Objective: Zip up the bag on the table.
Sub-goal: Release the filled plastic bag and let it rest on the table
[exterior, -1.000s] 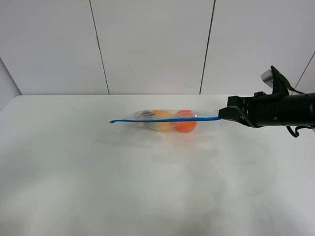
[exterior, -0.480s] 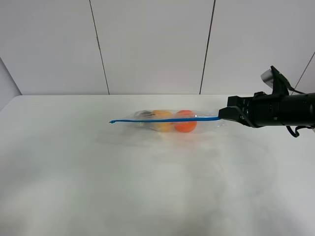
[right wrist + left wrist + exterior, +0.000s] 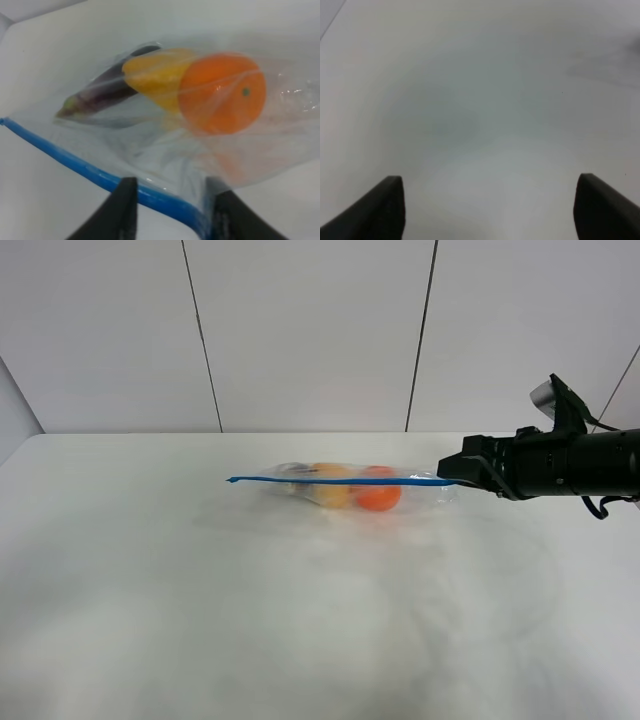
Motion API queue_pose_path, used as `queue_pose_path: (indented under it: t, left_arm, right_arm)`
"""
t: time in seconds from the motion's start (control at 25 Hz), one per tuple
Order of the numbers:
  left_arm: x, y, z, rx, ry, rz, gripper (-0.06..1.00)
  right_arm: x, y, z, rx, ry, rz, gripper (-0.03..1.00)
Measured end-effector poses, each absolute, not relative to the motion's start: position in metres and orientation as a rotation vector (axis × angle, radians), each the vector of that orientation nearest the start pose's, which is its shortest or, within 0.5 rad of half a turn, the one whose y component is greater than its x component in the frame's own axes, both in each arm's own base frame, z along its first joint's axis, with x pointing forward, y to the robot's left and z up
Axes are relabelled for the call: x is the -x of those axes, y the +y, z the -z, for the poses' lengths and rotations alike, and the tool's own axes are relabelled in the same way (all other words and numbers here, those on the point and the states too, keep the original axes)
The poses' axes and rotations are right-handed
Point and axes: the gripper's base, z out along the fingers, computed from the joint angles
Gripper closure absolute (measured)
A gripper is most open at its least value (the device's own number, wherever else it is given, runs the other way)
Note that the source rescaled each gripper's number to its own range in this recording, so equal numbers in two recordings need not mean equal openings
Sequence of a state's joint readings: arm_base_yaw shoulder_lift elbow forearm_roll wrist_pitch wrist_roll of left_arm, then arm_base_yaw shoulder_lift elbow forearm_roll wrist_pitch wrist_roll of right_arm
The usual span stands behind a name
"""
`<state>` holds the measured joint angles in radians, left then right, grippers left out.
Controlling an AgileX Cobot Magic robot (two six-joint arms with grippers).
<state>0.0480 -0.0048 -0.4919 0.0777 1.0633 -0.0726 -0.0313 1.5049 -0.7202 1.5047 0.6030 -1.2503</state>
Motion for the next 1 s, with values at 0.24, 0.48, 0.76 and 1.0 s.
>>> queue_pose_path:
  t: [0.24, 0.48, 0.76, 1.0]
  left_arm:
    - [0.0052, 0.0059, -0.275, 0.127, 2.045, -0.078, 0.18]
    - [0.0052, 0.0059, -0.275, 0.127, 2.045, -0.078, 0.18]
    - [0.0052, 0.0059, -0.275, 0.127, 2.045, -0.078, 0.18]
    - [0.0052, 0.0059, -0.275, 0.127, 2.045, -0.078, 0.18]
  right_arm:
    - [-0.2829, 0.0427, -0.2124, -0.001, 2.282, -0.801, 0.32]
    - [-0.2829, 0.0427, -0.2124, -0.001, 2.282, -0.801, 0.11]
    - [-0.2825, 0.0425, -0.2117, 0.015, 2.289, -0.79, 0.09]
    - [-0.2812, 0.0415, -0.2094, 0.08, 2.309, -0.744, 0.09]
